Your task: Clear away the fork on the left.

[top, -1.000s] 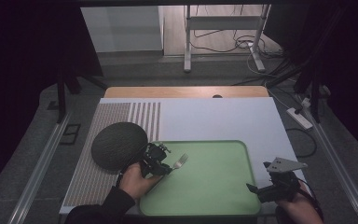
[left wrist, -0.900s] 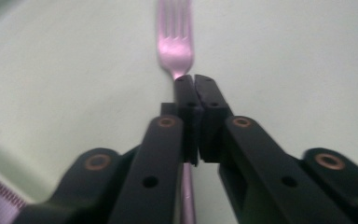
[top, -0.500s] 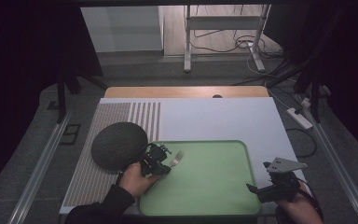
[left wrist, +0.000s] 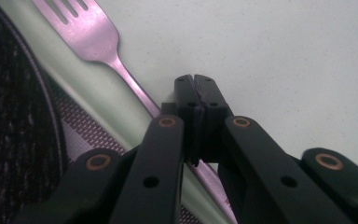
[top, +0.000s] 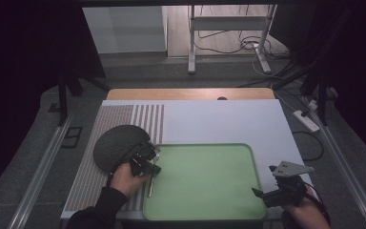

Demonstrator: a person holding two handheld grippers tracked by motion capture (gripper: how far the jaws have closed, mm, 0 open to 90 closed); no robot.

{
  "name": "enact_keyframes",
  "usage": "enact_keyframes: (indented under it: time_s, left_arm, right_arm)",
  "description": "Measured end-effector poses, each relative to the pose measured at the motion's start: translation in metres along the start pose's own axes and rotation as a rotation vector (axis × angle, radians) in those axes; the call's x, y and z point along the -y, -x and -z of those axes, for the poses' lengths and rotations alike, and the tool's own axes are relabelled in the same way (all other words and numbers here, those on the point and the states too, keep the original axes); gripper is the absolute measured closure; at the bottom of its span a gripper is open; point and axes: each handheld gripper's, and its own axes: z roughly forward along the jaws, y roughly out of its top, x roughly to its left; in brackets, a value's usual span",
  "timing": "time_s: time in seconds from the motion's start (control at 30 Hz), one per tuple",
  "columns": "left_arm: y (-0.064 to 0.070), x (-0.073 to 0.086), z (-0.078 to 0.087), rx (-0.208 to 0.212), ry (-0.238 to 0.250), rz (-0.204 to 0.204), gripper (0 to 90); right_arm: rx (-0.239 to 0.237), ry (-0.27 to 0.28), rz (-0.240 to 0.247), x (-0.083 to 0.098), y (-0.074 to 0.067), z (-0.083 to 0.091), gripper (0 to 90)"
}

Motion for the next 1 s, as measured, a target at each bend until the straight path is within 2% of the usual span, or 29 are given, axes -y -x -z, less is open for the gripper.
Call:
enact_keyframes:
  time_s: [0.13, 0.27, 0.33, 0.47, 0.5, 0.53, 0.6, 0.67, 0.83, 0.93, 1.0]
  left_arm:
    - [0.002, 0.0, 0.002, 0.015, 0.023, -0.011, 84.2]
    - [0.004, 0.0, 0.007, 0.016, 0.068, -0.026, 75.5]
    - [0.003, 0.001, 0.009, 0.022, 0.088, -0.05, 70.2]
    - [0.002, 0.004, 0.012, 0.006, 0.132, -0.09, 54.4]
    - [0.003, 0.005, 0.013, -0.002, 0.158, -0.106, 51.4]
    - [0.002, 0.005, 0.013, -0.004, 0.171, -0.113, 43.5]
    - [0.002, 0.006, 0.015, 0.008, 0.192, -0.119, 32.5]
    - [0.001, 0.007, 0.017, 0.026, 0.216, -0.119, 25.7]
    - [-0.003, 0.011, 0.019, 0.025, 0.229, -0.104, 19.2]
    - [-0.004, 0.015, 0.02, 0.017, 0.242, -0.136, 12.3]
    - [-0.005, 0.017, 0.021, 0.027, 0.248, -0.147, 7.9]
  right_arm:
    - [0.0, -0.001, 0.002, 0.0, 0.0, 0.0, 1.3]
    - [0.001, -0.001, 0.002, 0.0, 0.0, 0.0, 1.3]
    - [0.001, -0.001, 0.002, 0.0, 0.0, 0.0, 1.3]
    - [0.0, 0.0, 0.001, 0.0, 0.0, 0.0, 1.3]
    - [0.0, 0.0, 0.001, 0.0, 0.0, 0.0, 1.3]
    - [0.0, 0.0, 0.001, 0.0, 0.0, 0.0, 1.3]
    - [0.0, 0.0, 0.001, 0.0, 0.0, 0.0, 1.3]
    - [0.0, 0.0, 0.001, 0.0, 0.0, 0.001, 1.3]
    - [0.0, 0.001, -0.001, 0.0, 0.0, 0.001, 1.3]
    - [0.0, 0.001, -0.001, 0.0, 0.0, 0.001, 1.3]
    - [0.0, 0.001, 0.0, 0.0, 0.0, 0.001, 1.3]
